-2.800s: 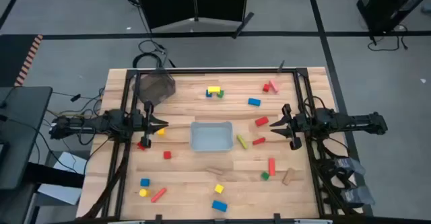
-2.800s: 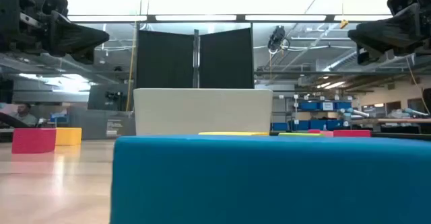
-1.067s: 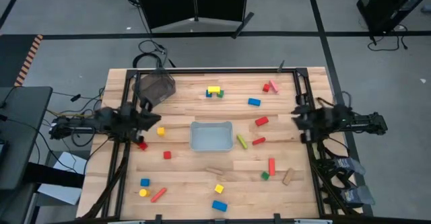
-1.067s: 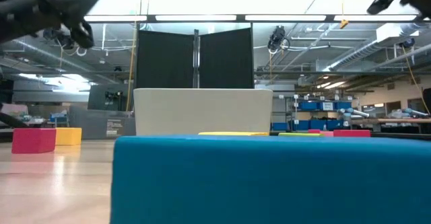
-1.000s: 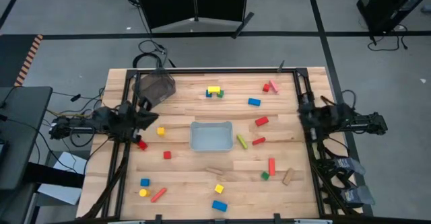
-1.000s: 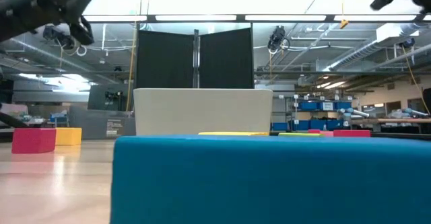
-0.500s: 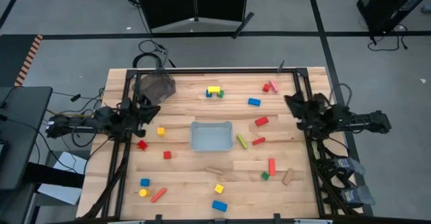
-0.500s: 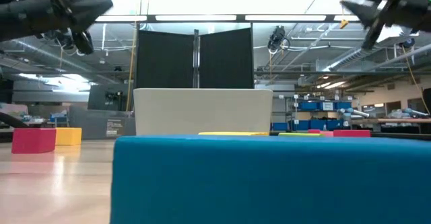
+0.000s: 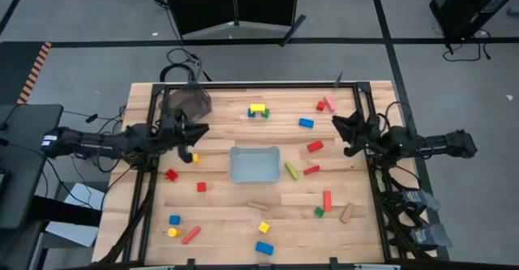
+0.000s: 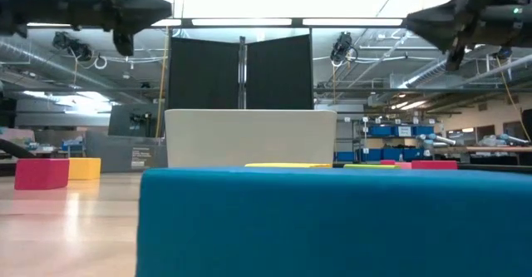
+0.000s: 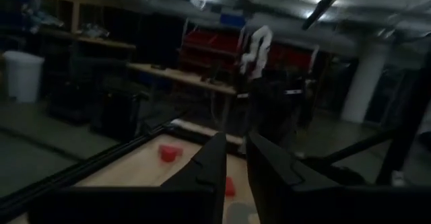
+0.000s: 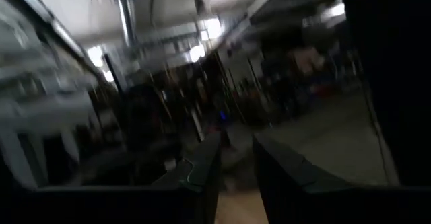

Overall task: Sort blocks by size
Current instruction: Put the middle red rectangular block into the gray bin

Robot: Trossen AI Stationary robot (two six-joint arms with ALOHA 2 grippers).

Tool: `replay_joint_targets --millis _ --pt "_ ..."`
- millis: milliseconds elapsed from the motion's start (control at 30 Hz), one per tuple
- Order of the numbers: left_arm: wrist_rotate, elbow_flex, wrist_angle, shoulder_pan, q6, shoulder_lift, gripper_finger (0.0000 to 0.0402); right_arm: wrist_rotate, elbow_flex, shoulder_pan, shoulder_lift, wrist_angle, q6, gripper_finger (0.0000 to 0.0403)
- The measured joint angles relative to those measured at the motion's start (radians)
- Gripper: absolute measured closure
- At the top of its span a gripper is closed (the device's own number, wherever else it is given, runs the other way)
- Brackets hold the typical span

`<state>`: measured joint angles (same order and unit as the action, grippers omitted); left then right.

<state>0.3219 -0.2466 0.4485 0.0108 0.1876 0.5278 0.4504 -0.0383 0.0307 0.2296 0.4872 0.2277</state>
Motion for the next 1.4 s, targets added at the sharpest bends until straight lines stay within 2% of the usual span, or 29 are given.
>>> replay_joint_targets --millis 233,467,700,900,1033,1167,1400 --pt "0.001 -0.124 -0.148 -0.051 0.024 0.061 0.032 -0.031 -0.129 0.0 0.19 -0.232 0.028 0.0306" --pt "0.001 -0.129 -0.155 -0.065 -0.032 0.024 0.032 -0.043 -0.301 0.026 0.477 -0.446 -0.019 0.0306" --pt "0.025 -0.129 -0.166 -0.065 -0.057 0.024 0.032 -0.07 -0.472 0.062 0.716 -0.572 -0.014 0.0306" --pt "0.027 -0.129 -0.194 -0.065 -0.029 0.034 0.0321 -0.146 -0.634 0.074 0.855 -0.898 0.022 0.0302" --pt "0.029 -0.129 -0.194 -0.065 -0.027 0.042 0.0321 -0.2 -0.678 0.087 0.919 -1.024 0.03 0.0283" --pt "0.029 -0.129 -0.19 -0.065 -0.018 0.05 0.0321 -0.266 -0.678 0.113 0.974 -1.044 0.032 0.0252" --pt "0.03 -0.129 -0.185 -0.065 -0.015 0.056 0.0321 -0.246 -0.678 0.14 1.033 -1.025 0.02 0.0187"
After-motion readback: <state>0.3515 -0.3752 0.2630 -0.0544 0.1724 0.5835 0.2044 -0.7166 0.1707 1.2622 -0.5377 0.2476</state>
